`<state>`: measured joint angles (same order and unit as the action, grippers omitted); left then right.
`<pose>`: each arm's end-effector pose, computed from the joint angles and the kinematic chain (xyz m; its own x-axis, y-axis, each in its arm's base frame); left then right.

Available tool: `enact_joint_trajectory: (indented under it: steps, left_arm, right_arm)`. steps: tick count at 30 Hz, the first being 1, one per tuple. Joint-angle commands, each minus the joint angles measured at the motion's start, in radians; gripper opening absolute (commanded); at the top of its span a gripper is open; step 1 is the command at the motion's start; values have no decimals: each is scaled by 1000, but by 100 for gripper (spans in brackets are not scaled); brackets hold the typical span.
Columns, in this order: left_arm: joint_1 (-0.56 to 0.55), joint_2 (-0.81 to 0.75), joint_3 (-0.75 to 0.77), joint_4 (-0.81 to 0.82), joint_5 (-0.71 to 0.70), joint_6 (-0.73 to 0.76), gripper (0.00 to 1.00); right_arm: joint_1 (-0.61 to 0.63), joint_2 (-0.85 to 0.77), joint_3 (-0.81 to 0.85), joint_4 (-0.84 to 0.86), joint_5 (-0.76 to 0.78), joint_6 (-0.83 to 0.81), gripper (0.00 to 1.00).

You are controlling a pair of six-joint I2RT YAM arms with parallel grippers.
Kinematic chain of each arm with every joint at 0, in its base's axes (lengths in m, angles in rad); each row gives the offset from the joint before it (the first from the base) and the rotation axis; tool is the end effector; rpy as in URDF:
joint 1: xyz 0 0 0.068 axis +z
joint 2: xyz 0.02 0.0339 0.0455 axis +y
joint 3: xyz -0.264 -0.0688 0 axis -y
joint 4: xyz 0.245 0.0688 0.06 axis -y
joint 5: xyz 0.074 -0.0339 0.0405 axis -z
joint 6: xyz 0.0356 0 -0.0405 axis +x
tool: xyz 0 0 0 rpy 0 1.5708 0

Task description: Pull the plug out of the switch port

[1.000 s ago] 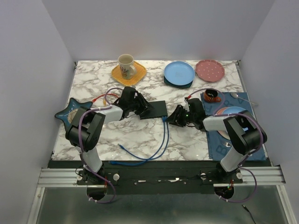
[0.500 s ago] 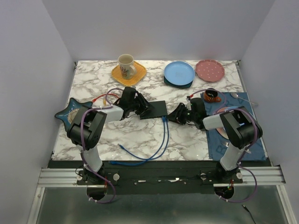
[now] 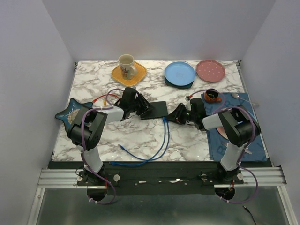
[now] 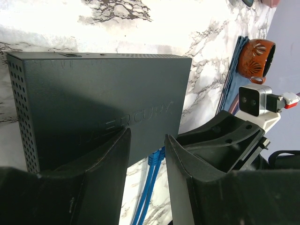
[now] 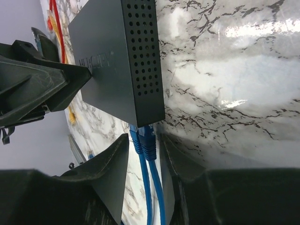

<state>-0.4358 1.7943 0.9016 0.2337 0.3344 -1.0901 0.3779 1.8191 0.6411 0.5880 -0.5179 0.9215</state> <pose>0.3251 -0.1643 0.1519 -0.8188 -0.5426 -0.1874 -0.1990 0.5745 -0.7939 0.2921 0.1349 0.1076 -0.8725 0.3982 -0.2830 -0.0131 0.5600 0.8284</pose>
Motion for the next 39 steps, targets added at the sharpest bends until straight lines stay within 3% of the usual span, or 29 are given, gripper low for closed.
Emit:
enact_joint_trajectory:
  steps: [1, 10, 34, 39]
  left_arm:
    - [2, 27, -29, -42, 6, 7, 50]
    - [2, 34, -30, -37, 9, 7, 49]
    - [0, 45, -36, -19, 17, 1, 49]
    - [0, 47, -40, -14, 22, -1, 49]
  right_arm:
    - [-17, 45, 3, 24, 4, 28, 39]
    - [-53, 92, -26, 156, -53, 86, 37]
    - [-54, 97, 58, 44, -83, 22, 32]
    - [-53, 98, 71, 29, -94, 20, 26]
